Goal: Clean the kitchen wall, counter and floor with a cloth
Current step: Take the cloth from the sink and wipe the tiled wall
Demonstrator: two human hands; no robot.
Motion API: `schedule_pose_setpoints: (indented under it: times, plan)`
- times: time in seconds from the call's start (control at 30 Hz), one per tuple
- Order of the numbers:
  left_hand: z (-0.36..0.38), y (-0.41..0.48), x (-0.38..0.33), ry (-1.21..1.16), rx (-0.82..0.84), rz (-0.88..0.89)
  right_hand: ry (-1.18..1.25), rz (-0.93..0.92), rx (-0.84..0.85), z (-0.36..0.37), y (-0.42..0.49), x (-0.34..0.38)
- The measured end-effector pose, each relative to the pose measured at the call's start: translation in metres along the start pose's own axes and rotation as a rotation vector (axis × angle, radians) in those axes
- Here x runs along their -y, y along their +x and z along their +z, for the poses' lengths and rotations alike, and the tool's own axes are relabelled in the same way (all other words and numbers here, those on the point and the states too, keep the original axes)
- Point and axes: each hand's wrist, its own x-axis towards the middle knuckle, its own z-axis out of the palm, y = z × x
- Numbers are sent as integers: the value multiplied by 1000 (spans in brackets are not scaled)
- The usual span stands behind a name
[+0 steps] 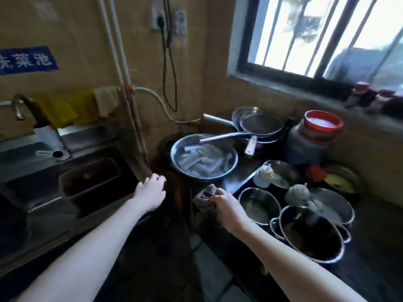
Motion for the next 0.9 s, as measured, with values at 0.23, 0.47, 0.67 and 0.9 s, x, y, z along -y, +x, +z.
schedule_pose_setpoints:
  times: [0.23,0.47,0.67,0.9]
  plan:
    - [0,0,-135,21,-49,233,-85,160,-156,-76,-92,-81]
    - [0,2,-257,68,-67,457,-133,386,-248,-134,-170,-147]
    - [1,25,-356,95,-107,709,-185,610,-369,-166,-223,-195]
    - [11,21,-469,115,-116,986,-258,872,-526,-196,-300,-240]
